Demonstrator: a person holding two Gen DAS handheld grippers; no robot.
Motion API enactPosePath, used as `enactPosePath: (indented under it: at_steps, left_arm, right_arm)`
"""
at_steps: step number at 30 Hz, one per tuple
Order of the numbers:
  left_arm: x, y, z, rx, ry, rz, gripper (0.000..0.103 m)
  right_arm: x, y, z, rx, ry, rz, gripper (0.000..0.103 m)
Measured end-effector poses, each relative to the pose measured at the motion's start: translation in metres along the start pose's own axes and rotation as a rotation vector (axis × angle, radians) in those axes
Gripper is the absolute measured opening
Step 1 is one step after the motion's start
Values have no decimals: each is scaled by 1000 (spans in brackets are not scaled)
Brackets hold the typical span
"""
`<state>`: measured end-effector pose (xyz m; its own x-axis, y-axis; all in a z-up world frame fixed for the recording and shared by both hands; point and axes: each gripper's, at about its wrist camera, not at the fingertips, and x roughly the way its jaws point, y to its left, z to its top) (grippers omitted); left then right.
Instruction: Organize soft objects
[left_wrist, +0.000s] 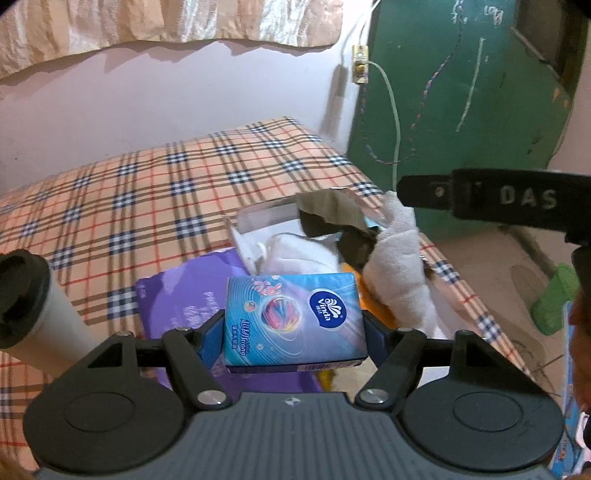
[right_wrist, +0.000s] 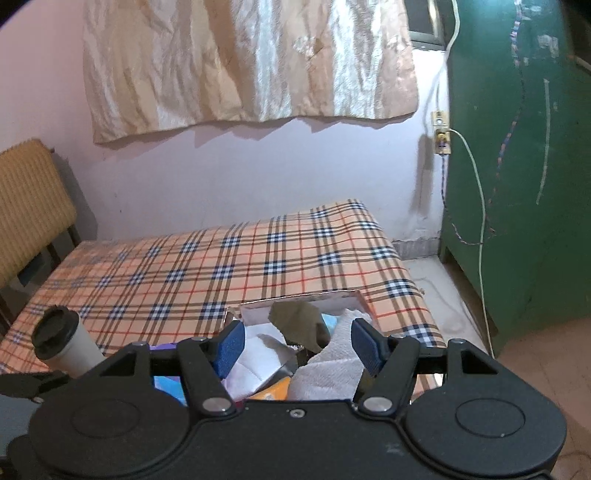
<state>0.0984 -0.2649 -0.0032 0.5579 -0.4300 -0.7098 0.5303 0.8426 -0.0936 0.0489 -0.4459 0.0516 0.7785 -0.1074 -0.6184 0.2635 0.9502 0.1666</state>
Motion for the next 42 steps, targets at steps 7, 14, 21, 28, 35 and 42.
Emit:
enactPosePath:
  at_steps: [7, 14, 21, 28, 35, 42]
  left_arm:
    - [-3, -7, -6, 9, -23, -8, 96]
    - [-17, 4, -12, -29, -12, 42, 96]
    - [-47, 6, -32, -89, -7, 86, 100]
    - [-51, -13, -64, -81, 69, 163, 103]
    - [-51, -23, -81, -109, 86, 161, 103]
    - [-56, -30, -87, -132, 82, 169, 103]
  right_arm:
    - [-24, -3, -7, 9, -14, 3, 77]
    - [-44, 6, -27, -32, -16, -17, 77]
    - [-67, 6, -47, -48, 0, -21, 80]
    - [-79, 5, -72, -83, 69, -14, 81]
    - [-85, -3, -90, -97, 122, -36, 82]
    - [-88, -5, -95, -90, 135, -30, 82]
